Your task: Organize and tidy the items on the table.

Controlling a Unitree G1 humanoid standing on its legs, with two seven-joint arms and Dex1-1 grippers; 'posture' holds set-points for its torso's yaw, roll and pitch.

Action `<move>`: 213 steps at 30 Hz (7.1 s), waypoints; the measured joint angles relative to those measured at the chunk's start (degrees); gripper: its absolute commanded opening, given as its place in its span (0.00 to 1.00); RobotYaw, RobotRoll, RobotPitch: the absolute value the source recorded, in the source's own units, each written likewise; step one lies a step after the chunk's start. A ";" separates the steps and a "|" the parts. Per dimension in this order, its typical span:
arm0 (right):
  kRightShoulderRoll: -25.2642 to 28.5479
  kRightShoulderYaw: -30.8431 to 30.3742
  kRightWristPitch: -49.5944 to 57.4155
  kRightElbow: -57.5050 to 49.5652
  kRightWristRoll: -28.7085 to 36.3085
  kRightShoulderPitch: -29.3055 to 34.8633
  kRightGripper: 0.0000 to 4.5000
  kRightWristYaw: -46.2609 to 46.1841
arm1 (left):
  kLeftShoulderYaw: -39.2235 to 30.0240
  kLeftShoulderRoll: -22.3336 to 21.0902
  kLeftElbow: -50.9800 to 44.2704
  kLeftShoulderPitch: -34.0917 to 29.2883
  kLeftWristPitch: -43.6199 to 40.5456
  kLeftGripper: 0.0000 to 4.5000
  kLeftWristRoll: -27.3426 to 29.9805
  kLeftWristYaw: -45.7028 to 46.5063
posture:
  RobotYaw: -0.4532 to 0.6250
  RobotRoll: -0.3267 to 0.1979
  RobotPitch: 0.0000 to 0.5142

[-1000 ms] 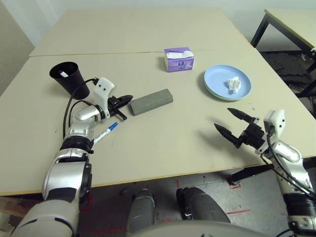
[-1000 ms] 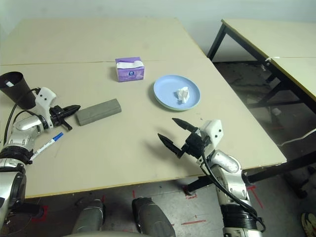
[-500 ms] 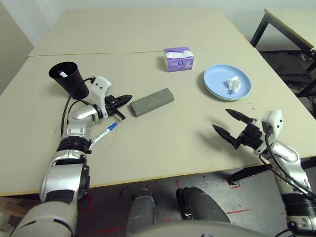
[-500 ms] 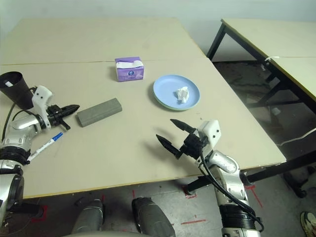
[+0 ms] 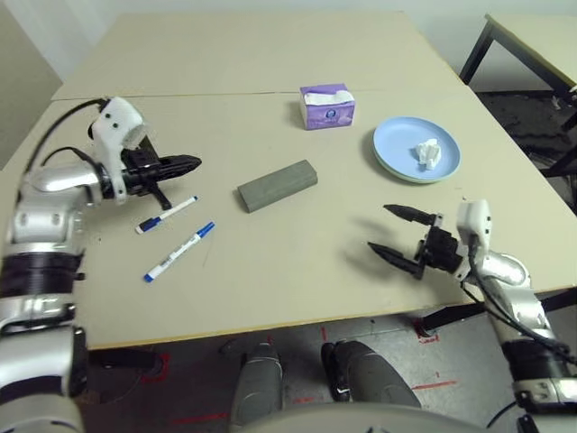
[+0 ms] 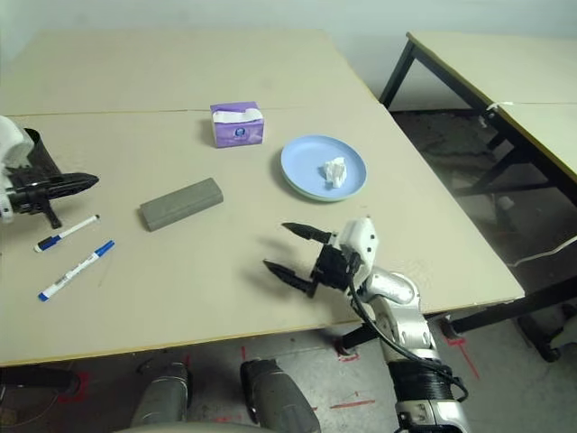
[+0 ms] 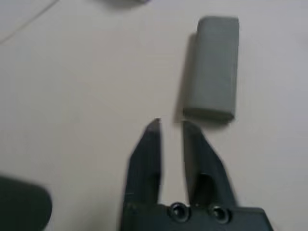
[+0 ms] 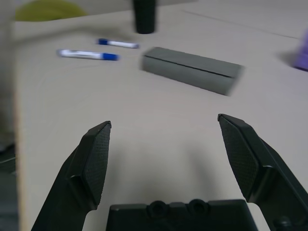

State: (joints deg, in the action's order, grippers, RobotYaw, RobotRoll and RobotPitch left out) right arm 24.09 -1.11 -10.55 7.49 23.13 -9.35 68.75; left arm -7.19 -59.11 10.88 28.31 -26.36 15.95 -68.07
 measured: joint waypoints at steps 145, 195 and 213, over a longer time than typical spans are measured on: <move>-5.05 -2.61 10.43 -9.24 4.08 1.92 1.00 -9.78 | -14.17 13.03 44.17 23.23 34.63 0.06 -1.82 35.80 | 0.37 0.62 0.25; -3.83 -5.63 5.26 -6.89 5.27 -2.10 1.00 3.36 | -14.34 -0.31 37.65 15.00 27.31 1.00 2.09 19.18 | 0.46 0.62 0.30; -7.62 -7.28 -0.47 4.38 5.16 -10.02 1.00 13.16 | -11.96 -17.30 10.08 -8.44 1.18 1.00 7.81 -10.44 | 0.48 0.62 0.30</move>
State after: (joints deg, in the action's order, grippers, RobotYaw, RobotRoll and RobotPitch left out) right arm 16.47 -8.39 -11.02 11.86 28.29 -19.37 81.91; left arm -19.15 -76.41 20.96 19.88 -25.18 23.76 -78.50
